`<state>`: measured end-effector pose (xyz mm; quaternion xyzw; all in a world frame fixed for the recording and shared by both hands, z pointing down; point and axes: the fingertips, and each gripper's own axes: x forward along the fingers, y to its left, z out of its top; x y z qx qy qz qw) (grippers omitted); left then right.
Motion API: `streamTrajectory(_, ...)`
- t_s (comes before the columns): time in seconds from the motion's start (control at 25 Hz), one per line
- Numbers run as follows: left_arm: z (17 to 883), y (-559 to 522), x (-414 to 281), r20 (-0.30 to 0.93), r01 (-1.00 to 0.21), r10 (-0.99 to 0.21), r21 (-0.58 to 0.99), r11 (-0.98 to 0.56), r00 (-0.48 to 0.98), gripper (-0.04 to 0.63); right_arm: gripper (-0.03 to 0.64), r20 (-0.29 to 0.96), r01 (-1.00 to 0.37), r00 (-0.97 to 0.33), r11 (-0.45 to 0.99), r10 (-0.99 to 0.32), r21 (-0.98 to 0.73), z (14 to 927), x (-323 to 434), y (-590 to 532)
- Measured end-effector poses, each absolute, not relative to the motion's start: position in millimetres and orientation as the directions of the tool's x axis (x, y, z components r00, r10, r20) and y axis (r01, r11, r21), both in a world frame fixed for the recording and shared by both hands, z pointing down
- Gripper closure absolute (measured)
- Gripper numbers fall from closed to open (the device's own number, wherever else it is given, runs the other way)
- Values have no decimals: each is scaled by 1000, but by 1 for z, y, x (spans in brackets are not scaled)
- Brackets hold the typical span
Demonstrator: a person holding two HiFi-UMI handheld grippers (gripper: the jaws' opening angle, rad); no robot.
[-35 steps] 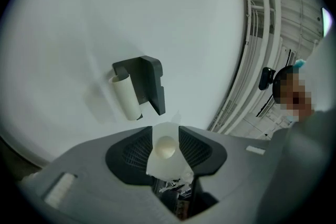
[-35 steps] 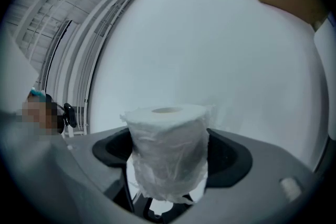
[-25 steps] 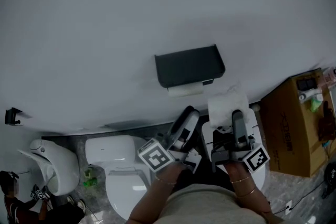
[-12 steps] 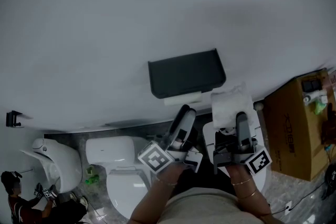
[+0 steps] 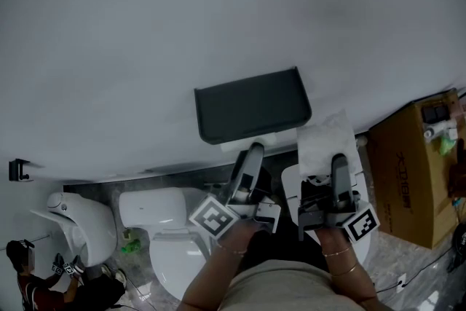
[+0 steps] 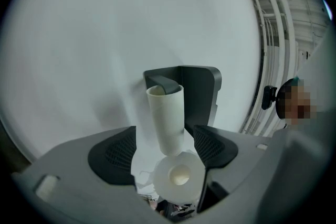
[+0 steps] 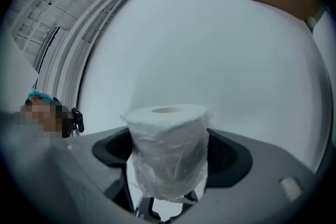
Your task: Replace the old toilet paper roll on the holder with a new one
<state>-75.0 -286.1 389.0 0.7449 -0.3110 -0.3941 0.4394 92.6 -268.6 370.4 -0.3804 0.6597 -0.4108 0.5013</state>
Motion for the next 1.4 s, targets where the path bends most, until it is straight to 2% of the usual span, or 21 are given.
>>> streamTrajectory(0.68, 372, -306, -68, -309, -159, -829, 892, -422, 467, 272, 202, -356, -102, -220, 384, -908, -918, 367, 88, -280)
streamTrajectory(0.92, 366, -314, -66, -308, -174, -836, 890, -422, 454, 376, 202, -350, -99, -235, 381, -907, -919, 370, 86, -275)
streamTrajectory(1.16, 365, -317, -64, -295, -228, -829, 869, -440, 475, 379, 202, -358, -107, -237, 391, -903, -914, 365, 84, -274)
streamTrajectory(1.4, 362, -316, -57, -299, -223, -813, 862, -454, 500, 380, 202, -352, -125, -229, 386, -907, -914, 363, 85, -274)
